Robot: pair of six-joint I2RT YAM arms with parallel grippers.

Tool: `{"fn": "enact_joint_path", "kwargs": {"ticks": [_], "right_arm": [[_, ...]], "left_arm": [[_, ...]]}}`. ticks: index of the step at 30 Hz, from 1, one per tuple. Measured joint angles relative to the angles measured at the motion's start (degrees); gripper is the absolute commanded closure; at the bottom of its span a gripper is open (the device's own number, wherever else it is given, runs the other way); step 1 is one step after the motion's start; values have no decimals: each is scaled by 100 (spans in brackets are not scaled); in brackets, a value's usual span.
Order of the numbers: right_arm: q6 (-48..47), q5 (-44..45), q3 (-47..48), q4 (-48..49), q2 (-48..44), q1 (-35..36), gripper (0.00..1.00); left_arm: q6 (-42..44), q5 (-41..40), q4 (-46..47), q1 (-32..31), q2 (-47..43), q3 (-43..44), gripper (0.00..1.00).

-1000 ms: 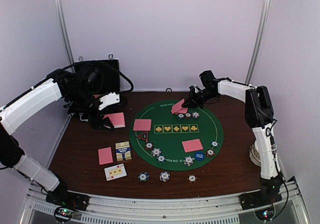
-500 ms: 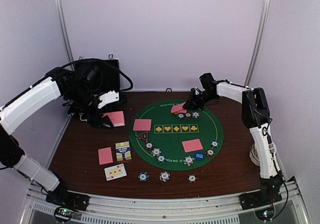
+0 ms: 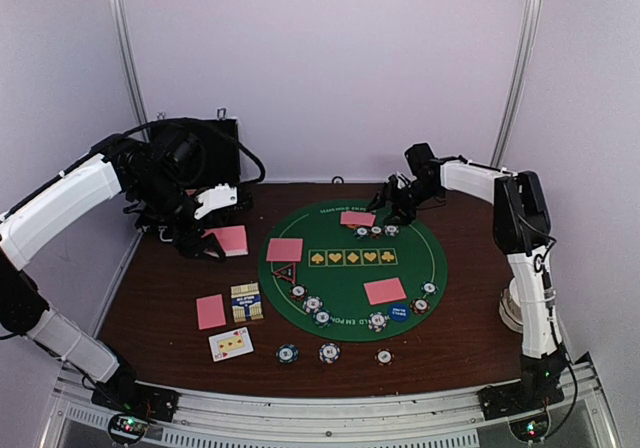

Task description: Distribute texas hold em gaming equipment

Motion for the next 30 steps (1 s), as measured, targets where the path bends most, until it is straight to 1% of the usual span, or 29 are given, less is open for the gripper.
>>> {"fn": "enact_joint_path", "kwargs": {"ticks": [1, 2, 3, 8, 12, 16, 18, 22, 26, 30], "right_arm": [[-17, 52, -138, -11, -160, 0, 10], [-28, 101, -284, -9, -343, 9, 2], [-52, 153, -463, -2, -579, 37, 1], [-28, 404, -1078, 144, -1622, 302, 0], [61, 597, -1532, 380, -2258, 887, 1], [278, 761, -2192, 758, -2754, 1506, 1], [592, 649, -2739, 1279, -3021, 1668, 1], [1508, 413, -3773, 2653, -3311, 1709, 1], [1943, 380, -3829, 2979, -3274, 1937, 1], [2210, 310, -3733, 3432, -3246, 2579, 1]], "left_arm": [[15, 2, -2, 0, -2, 0, 100], [28, 2, -2, 0, -2, 0, 100], [42, 4, -4, 0, -4, 0, 100], [57, 35, -4, 0, -20, -2, 100], [57, 50, -2, 0, -74, -24, 100], [55, 52, 4, 0, -151, -61, 100], [46, 57, 11, 0, -162, -70, 100], [-13, 85, 26, 0, -162, -72, 100], [-37, 92, 35, 0, -162, -72, 100], [-81, 96, 44, 0, -162, -72, 100]]}}
